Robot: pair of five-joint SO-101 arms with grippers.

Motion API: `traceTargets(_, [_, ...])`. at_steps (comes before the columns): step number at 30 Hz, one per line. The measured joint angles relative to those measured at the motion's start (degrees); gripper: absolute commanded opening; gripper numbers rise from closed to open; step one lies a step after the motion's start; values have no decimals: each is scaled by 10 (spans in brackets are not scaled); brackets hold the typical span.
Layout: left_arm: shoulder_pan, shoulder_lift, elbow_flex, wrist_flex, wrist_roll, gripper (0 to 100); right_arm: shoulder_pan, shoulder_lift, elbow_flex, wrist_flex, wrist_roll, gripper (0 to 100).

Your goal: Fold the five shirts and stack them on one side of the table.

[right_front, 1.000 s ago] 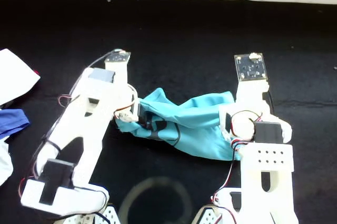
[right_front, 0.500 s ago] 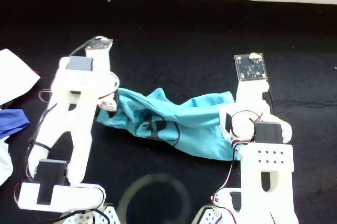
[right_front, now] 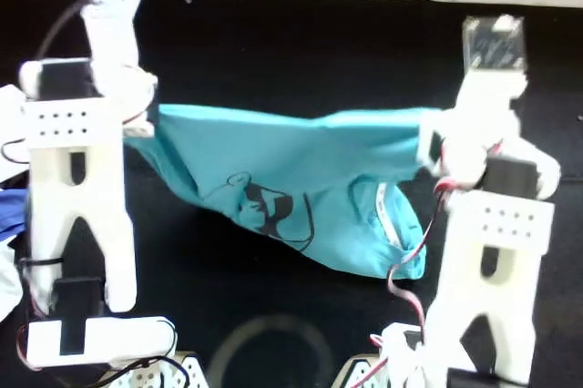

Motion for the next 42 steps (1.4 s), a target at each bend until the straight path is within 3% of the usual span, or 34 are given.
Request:
traceTargets(7, [0,0,-149,66,-25,8,1,101,-297,88,0,5])
traceTargets(16, [0,-22,-244,80,-27,8,1,127,-513,122,36,5])
traceTargets(32, [-71,-238,-239,84,-46,8,2,126,-735,200,37,5])
traceTargets(42, [-73,-299,-73,84,-47,8,2,121,-841,203,37,5])
